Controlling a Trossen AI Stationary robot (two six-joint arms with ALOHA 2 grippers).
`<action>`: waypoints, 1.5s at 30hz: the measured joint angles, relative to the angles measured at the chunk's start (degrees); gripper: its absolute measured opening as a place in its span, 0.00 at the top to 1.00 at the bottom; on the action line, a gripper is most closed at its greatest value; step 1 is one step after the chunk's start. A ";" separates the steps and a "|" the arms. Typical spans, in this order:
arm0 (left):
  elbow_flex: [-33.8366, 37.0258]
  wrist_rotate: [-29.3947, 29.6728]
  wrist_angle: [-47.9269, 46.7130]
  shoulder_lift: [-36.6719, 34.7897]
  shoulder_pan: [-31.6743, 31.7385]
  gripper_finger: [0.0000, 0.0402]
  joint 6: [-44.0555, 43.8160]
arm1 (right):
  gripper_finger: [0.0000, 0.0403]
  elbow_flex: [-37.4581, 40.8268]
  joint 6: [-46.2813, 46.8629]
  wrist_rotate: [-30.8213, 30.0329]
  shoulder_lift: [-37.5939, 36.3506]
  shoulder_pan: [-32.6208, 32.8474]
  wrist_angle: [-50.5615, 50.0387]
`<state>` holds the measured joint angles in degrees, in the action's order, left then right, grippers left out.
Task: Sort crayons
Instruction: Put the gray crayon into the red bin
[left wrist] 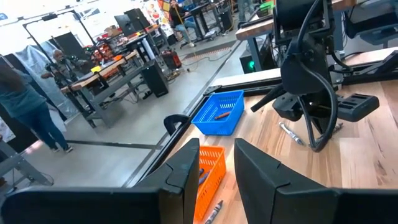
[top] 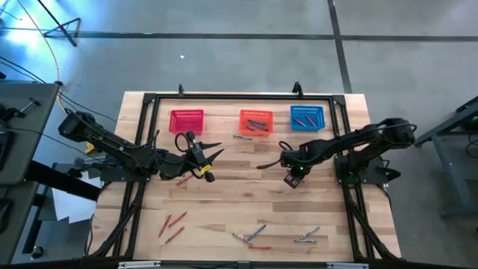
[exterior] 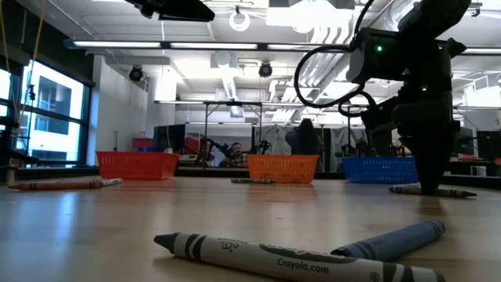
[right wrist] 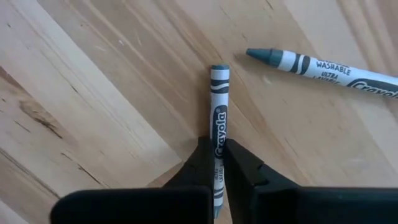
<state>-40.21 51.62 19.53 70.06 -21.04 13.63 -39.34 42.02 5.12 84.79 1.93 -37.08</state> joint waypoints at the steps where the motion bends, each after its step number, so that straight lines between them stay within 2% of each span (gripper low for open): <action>1: 0.00 0.00 0.00 0.00 0.00 0.78 -0.02 | 0.99 -0.52 -0.09 -0.13 0.10 0.00 -0.74; 10: 0.00 0.00 0.07 0.00 0.00 0.78 -0.04 | 1.00 -8.99 -5.59 -2.90 0.01 0.11 -5.28; 13: 0.00 0.00 0.11 0.00 0.00 0.78 -0.04 | 1.00 -13.03 -7.52 -6.39 -0.04 0.15 -9.40; 17: 0.00 0.00 0.20 0.00 0.00 0.78 -0.07 | 1.00 -18.20 -8.99 -13.93 -1.35 1.24 -15.65; 20: 0.00 0.00 0.19 0.00 0.00 0.78 -0.08 | 1.00 -20.21 -8.59 -15.82 -3.03 2.25 -18.34; 25: 0.00 0.00 0.15 0.00 0.00 0.78 -0.05 | 1.00 -20.03 -7.69 -15.41 -3.80 3.45 -19.53; 29: 0.00 0.00 0.13 0.00 0.00 0.78 -0.04 | 0.99 -16.12 -8.86 -12.81 -3.80 3.28 -19.56; 35: 0.00 0.00 0.11 0.00 0.00 0.78 -0.09 | 0.88 -10.53 -12.82 -8.66 -3.80 0.70 -18.45; 40: 0.00 0.00 0.18 0.00 0.01 0.78 -0.11 | 0.75 -9.50 -23.57 -8.54 -3.78 -1.48 -16.98; 45: 0.00 0.00 0.17 0.00 0.00 0.78 -0.15 | 0.66 -9.50 -42.86 -9.47 -3.78 -3.22 -16.46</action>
<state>-40.21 51.62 19.70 70.06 -21.04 13.48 -48.84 -0.84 -4.35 81.01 -1.29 -53.54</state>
